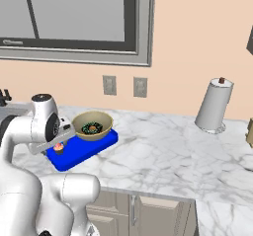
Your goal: Place the bowl with donut and the cupcake onto the tray.
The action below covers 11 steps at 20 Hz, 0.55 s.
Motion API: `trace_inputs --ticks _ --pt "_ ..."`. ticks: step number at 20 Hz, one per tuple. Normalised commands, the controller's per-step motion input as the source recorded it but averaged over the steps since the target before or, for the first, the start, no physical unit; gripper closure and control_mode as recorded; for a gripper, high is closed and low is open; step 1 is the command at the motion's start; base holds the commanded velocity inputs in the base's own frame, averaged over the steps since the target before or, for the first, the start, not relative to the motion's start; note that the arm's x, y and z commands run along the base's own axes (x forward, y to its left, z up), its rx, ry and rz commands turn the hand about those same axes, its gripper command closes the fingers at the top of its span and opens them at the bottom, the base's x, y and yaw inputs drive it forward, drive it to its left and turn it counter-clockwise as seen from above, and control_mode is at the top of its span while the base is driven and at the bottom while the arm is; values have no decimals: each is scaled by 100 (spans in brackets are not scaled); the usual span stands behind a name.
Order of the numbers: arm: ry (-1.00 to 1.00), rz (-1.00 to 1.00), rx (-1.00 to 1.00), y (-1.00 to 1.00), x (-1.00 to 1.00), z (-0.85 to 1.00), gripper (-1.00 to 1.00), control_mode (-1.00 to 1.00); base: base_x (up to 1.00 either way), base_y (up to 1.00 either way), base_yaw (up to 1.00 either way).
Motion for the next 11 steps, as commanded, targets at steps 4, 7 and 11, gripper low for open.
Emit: trace_inputs --ticks 4,7,11 --pt "0 -6 0 -26 -39 7 -100 -100 0 0 0" --pt "0 -7 0 -28 -40 4 -100 -100 0 0 0" --pt "0 -9 0 -29 -40 12 -100 -100 0 0 0"
